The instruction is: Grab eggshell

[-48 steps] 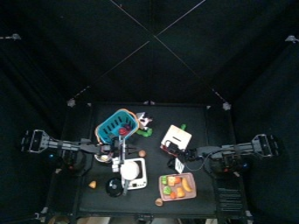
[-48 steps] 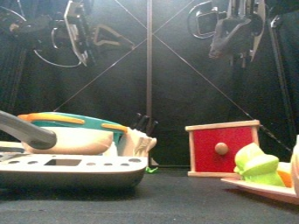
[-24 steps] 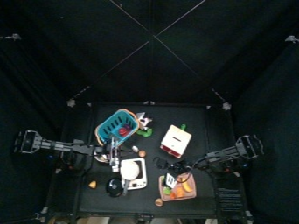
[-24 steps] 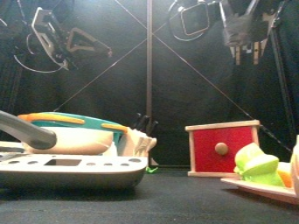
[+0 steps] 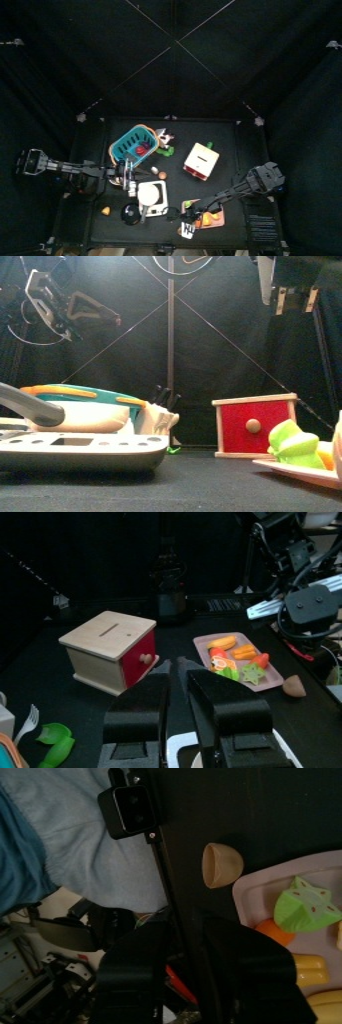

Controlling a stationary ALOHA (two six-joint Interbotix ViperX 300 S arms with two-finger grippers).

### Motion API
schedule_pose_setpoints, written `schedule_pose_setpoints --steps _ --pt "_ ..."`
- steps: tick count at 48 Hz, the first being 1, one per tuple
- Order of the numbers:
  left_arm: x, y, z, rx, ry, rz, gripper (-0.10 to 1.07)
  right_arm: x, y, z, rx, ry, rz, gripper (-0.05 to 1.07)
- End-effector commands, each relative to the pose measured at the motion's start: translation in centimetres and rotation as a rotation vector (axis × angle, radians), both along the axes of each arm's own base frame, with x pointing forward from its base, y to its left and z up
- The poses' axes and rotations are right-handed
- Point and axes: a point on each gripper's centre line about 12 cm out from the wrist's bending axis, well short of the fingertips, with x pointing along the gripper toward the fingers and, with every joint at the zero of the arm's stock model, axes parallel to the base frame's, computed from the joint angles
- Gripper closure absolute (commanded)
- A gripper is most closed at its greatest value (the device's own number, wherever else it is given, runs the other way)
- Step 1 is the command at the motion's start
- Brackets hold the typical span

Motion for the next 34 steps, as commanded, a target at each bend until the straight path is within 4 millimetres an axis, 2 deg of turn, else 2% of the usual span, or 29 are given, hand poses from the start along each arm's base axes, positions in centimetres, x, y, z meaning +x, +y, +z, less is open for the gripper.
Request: schedule_pose_setpoints --steps 1,7,11,16,26,34 --pt "0.1 -0.1 0.7 0.002 -0.041 -0.004 0.4 0.7 0.2 1.5 -0.055 0.006 -0.008 0.28" --pt "0.0 -0.1 0.6 0.004 -0.041 -0.005 0.4 0.3 0.2 0.4 -0.243 0.079 -0.028 0.19" --pt "0.0 -0.1 0.6 0.002 -0.038 -0.004 0.4 0.4 1.3 0.5 -0.321 0.06 -0.021 0.16" --pt "-0.2 0.1 0.2 0.002 -0.029 0.002 0.4 0.9 2.5 1.0 -0.334 0.02 -0.015 0.16" --pt "-0.2 0.1 0.1 0.001 -0.026 0.004 0.4 1.6 3.7 -1.1 -0.356 0.054 0.012 0.16" --pt "-0.2 0.1 0.1 0.0 -0.025 0.005 0.4 2.1 3.3 -1.8 -0.391 0.053 0.011 0.16"
